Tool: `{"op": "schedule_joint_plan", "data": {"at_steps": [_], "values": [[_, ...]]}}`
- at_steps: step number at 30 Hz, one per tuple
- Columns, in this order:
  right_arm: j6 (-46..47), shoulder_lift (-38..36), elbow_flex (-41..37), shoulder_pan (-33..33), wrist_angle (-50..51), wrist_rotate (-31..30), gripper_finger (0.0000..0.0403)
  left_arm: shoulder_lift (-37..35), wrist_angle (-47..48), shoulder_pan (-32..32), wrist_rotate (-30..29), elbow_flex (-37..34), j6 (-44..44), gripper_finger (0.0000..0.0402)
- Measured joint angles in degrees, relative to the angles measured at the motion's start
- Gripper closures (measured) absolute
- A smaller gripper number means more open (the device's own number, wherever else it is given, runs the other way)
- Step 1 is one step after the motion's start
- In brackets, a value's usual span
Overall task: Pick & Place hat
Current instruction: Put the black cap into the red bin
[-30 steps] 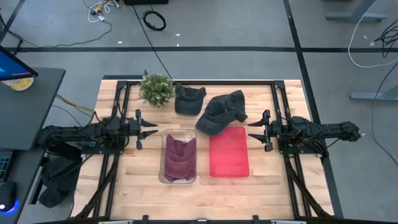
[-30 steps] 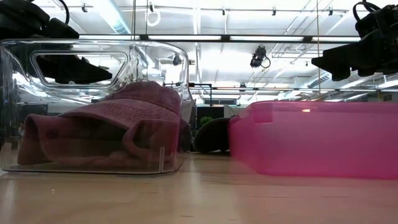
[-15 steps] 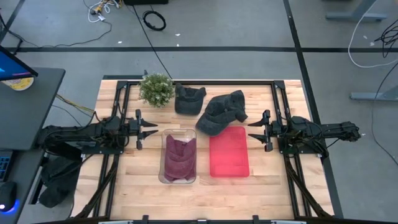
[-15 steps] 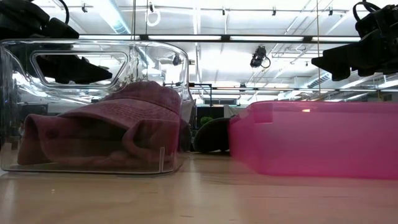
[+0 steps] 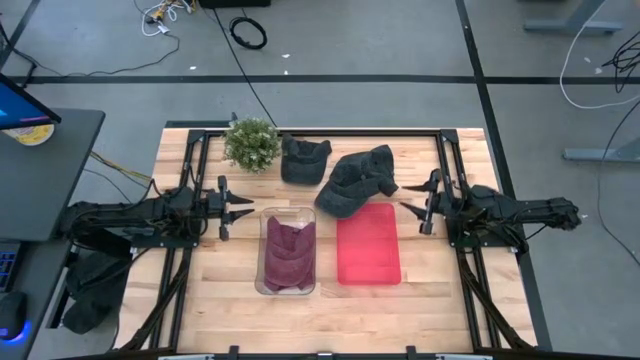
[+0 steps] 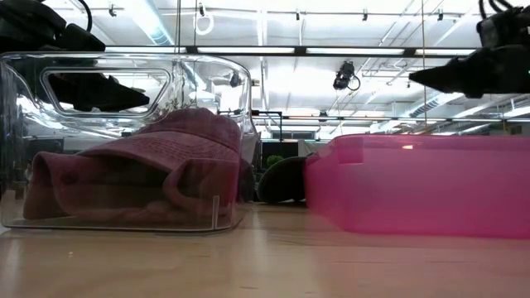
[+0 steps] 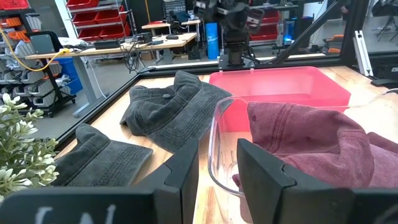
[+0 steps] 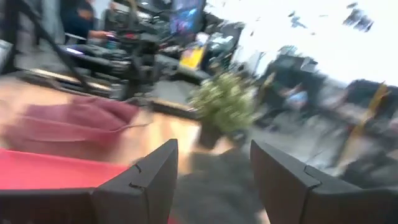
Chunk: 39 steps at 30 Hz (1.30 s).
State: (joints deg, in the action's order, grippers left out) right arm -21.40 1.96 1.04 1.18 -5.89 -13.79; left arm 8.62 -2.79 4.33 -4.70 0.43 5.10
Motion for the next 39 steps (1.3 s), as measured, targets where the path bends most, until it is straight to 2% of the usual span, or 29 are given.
{"op": "schedule_joint_plan", "data": {"at_steps": [6, 11, 15, 18, 22, 25, 30, 39], "values": [[-13.4, 0.0, 0.0, -0.5, -14.3, -0.5, 0.0198, 0.0, 0.0, 0.0, 0.0, 0.0, 0.0, 0.0287], [-20.2, 0.0, 0.0, -0.5, -34.7, -0.1, 0.0198, 0.0, 0.0, 0.0, 0.0, 0.0, 0.0, 0.0287], [-10.7, 0.0, 0.0, -0.4, -51.3, 2.1, 0.0198, 0.0, 0.0, 0.0, 0.0, 0.0, 0.0, 0.0287], [-0.7, 0.0, 0.0, -0.4, -58.2, 2.8, 0.0198, 0.0, 0.0, 0.0, 0.0, 0.0, 0.0, 0.0287], [0.0, 0.0, 0.0, -0.4, -65.3, 2.9, 0.0198, 0.0, 0.0, 0.0, 0.0, 0.0, 0.0, 0.0287], [2.1, 0.0, 0.0, -0.4, -68.8, 2.9, 0.0198, 0.0, 0.0, 0.0, 0.0, 0.0, 0.0, 0.0287], [7.3, 0.0, 0.0, -0.4, -69.0, 2.9, 0.0198, 0.0, 0.0, 0.0, 0.0, 0.0, 0.0, 0.0287], [5.9, 0.0, 0.0, -0.4, -68.4, 2.9, 0.0198, 0.0, 0.0, 0.0, 0.0, 0.0, 0.0, 0.0287]]}}
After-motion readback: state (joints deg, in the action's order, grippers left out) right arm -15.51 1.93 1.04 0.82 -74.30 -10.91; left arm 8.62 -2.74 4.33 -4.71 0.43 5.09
